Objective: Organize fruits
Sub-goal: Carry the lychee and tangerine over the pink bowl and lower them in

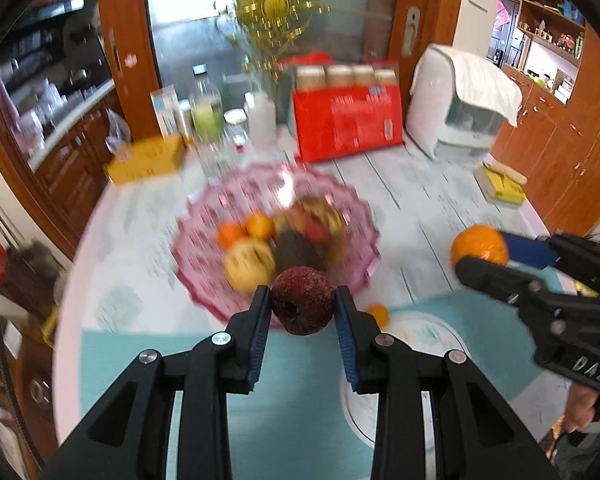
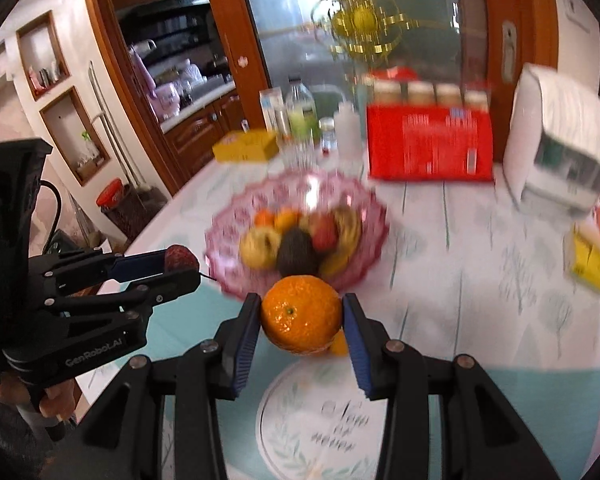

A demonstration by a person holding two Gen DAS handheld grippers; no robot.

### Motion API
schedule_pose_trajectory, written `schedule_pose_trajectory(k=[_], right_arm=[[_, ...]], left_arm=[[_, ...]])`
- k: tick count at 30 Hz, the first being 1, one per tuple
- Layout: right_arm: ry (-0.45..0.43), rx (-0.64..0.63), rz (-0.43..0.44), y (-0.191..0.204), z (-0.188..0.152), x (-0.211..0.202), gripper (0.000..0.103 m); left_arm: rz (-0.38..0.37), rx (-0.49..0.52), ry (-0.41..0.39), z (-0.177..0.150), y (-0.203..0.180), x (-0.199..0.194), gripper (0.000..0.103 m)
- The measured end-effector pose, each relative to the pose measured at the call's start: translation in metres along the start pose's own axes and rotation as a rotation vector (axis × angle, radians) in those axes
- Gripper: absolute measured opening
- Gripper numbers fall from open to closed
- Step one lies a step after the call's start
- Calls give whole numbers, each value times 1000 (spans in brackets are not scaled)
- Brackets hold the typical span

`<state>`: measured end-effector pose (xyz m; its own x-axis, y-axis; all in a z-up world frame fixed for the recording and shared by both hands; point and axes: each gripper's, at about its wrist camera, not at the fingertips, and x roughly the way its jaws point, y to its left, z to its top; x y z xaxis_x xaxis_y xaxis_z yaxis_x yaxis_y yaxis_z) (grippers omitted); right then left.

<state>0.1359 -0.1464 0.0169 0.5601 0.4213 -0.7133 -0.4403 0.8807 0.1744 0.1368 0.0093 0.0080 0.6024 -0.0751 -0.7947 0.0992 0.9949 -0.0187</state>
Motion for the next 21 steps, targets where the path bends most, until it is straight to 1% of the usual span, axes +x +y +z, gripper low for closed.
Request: schedule_pose_trajectory(k=[4, 10, 12, 16, 21], right_arm=[[-72, -10, -13, -2, 41, -12, 41], [-123, 32, -11, -10, 84, -13, 42], [-124, 49, -2, -11, 93, -9, 41], [-123, 68, 8, -11, 106, 8, 41], [-79, 94, 5, -15, 107, 45, 42]], left_arm=[[50, 40, -54, 36, 5, -13, 30], [93, 72, -106, 76, 13, -20, 30], [101, 73, -114, 87, 17, -18, 31], [103, 60, -116, 100, 25, -9, 31], [89, 31, -80, 106, 38, 22, 31]])
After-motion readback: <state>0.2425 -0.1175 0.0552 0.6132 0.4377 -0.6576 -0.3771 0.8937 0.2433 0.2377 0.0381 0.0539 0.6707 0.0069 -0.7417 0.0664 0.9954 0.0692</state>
